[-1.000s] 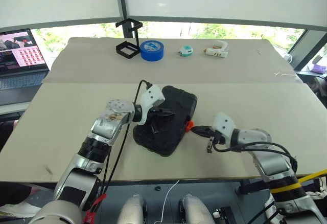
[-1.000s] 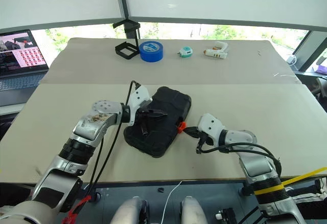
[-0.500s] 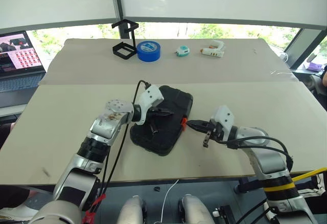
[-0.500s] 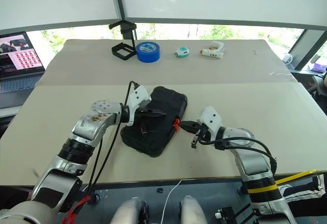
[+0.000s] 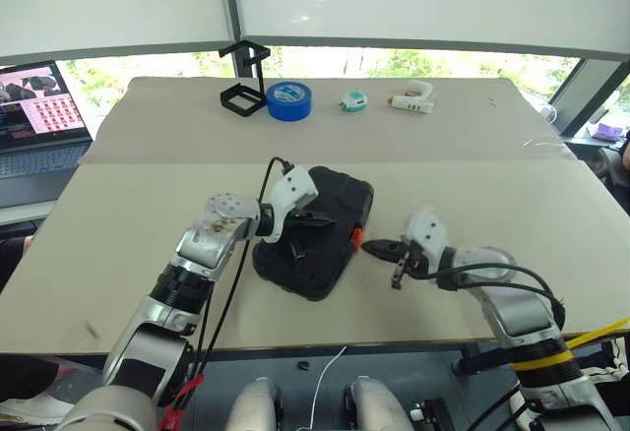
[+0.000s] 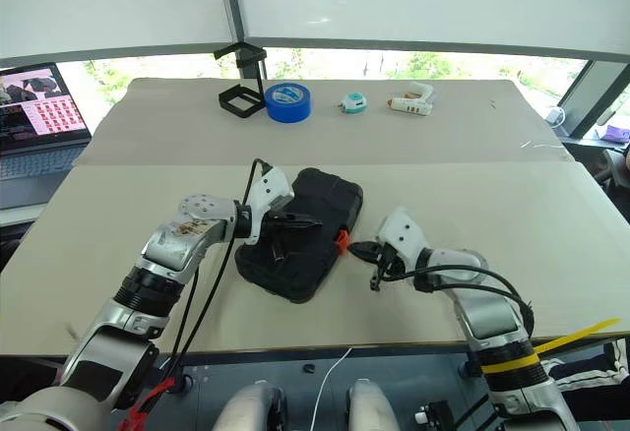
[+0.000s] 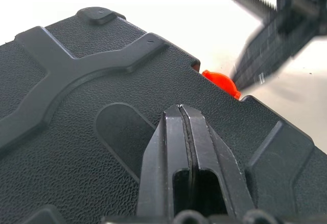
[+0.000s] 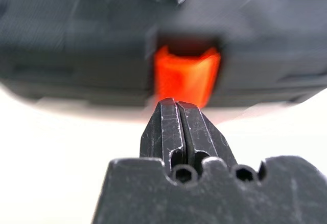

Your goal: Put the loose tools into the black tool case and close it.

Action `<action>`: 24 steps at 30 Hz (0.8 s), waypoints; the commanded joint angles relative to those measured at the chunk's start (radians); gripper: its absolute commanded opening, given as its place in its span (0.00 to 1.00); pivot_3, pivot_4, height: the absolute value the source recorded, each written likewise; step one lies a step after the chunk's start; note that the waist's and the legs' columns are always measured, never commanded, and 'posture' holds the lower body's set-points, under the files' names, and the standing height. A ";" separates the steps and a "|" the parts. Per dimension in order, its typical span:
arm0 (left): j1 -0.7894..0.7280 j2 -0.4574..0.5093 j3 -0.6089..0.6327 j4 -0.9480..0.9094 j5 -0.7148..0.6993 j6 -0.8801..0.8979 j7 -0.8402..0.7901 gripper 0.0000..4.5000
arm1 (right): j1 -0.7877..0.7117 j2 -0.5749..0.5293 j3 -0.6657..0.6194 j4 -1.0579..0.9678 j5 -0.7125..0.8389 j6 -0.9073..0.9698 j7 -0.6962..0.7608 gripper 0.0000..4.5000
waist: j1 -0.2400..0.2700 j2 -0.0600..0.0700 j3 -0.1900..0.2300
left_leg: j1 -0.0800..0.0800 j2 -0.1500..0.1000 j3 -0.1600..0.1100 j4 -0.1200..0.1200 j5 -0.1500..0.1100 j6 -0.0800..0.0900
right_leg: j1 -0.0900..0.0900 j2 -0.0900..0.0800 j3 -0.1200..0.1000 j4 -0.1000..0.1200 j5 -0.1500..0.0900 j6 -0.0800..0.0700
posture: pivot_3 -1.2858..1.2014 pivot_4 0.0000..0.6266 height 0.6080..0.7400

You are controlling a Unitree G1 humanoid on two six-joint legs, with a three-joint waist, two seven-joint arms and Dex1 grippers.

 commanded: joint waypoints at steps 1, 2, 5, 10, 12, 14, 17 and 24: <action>0.031 0.010 -0.038 0.043 0.025 0.047 -0.001 0.01 | -0.025 0.012 -0.003 0.005 -0.008 -0.005 -0.014 0.00 | 0.000 0.000 0.000 | 0.000 0.000 0.000 0.000 0.000 0.000 | 0.000 0.000 0.000 0.000 0.000 0.000 | 0.52 0.24 1.00; 0.032 0.010 -0.039 0.041 0.025 0.049 -0.001 0.01 | -0.028 0.017 -0.003 0.007 -0.008 -0.010 -0.018 0.00 | 0.000 0.000 0.000 | 0.000 0.000 0.000 0.000 0.000 0.000 | 0.000 0.000 0.000 0.000 0.000 0.000 | 0.52 0.24 1.00; 0.035 0.013 -0.040 0.039 0.026 0.051 -0.002 0.01 | -0.041 0.031 -0.003 0.013 -0.008 -0.019 -0.022 0.00 | 0.000 0.000 0.000 | 0.000 0.000 0.000 0.000 0.000 0.000 | 0.000 0.000 0.000 0.000 0.000 0.000 | 0.52 0.24 1.00; 0.035 0.015 -0.041 0.039 0.028 0.054 -0.001 0.01 | -0.044 0.023 -0.008 0.011 -0.015 -0.017 -0.015 0.00 | 0.000 0.000 0.000 | 0.000 0.000 0.000 0.000 0.000 0.000 | 0.000 0.000 0.000 0.000 0.000 0.000 | 0.52 0.24 1.00; 0.037 0.015 -0.041 0.037 0.027 0.056 0.000 0.01 | -0.043 0.010 -0.014 0.012 -0.021 -0.016 -0.012 0.00 | 0.000 0.000 0.000 | 0.000 0.000 0.000 0.000 0.000 0.000 | 0.000 0.000 0.000 0.000 0.000 0.000 | 0.52 0.24 1.00; 0.039 0.015 -0.043 0.034 0.028 0.059 0.000 0.01 | -0.046 -0.008 -0.020 0.013 -0.022 -0.022 0.001 0.00 | 0.000 0.000 0.000 | 0.000 0.000 0.000 0.000 0.000 0.000 | 0.000 0.000 0.000 -0.001 0.000 0.000 | 0.52 0.24 1.00; 0.042 0.018 -0.043 0.032 0.027 0.061 0.001 0.01 | -0.053 -0.025 -0.030 -0.006 -0.001 -0.004 0.020 0.00 | 0.000 0.000 0.000 | -0.001 0.000 0.000 0.000 0.000 0.000 | 0.000 0.000 0.000 -0.001 0.000 0.000 | 0.52 0.24 1.00; 0.046 0.023 -0.044 0.028 0.029 0.069 0.001 0.01 | -0.084 0.000 0.004 0.032 -0.013 -0.022 0.016 0.00 | -0.003 0.000 0.000 | 0.000 0.000 0.000 -0.001 0.000 0.000 | 0.000 0.000 0.000 -0.001 0.000 0.000 | 0.52 0.24 1.00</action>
